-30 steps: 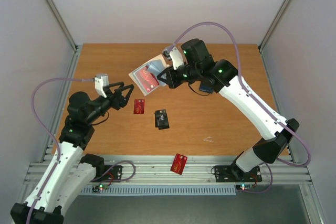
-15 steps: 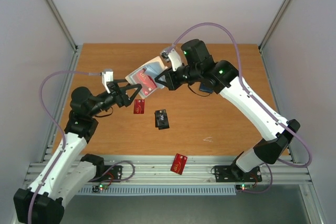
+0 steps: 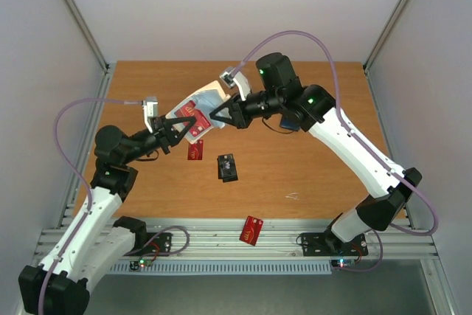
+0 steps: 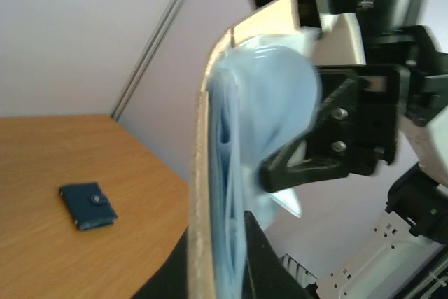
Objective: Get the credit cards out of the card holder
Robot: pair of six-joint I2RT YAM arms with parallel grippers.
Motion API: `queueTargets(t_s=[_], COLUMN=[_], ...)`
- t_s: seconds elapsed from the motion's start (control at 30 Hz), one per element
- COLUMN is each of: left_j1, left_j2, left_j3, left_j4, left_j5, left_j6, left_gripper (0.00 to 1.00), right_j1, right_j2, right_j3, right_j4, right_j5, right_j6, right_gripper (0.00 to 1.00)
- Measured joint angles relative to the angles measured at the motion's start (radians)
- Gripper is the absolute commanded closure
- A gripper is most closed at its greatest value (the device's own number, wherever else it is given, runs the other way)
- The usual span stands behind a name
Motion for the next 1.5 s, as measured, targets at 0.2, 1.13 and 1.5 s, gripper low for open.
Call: queueTargets(t_s=[0.2, 1.13, 1.5], left_j1=[-0.004, -0.016, -0.006], left_j2=[-0.034, -0.093, -0.079], left_j3=[0.001, -0.008, -0.015], left_j4=[-0.035, -0.290, -0.117], left_j5=[-0.043, -0.188, 0.008], left_j6=[0.031, 0.235, 0.163], left_gripper=[1.00, 1.00, 1.00], right_j1=[-0.084, 0.010, 0.013], right_j2=[-0.002, 0.138, 0.084], right_j3=[-0.021, -0.048, -0.034], right_j4=[0.034, 0.118, 0.062], right_j5=[-0.009, -0.040, -0.129], right_j6=[0.057, 0.063, -0.008], right_gripper=[0.55, 0.74, 0.93])
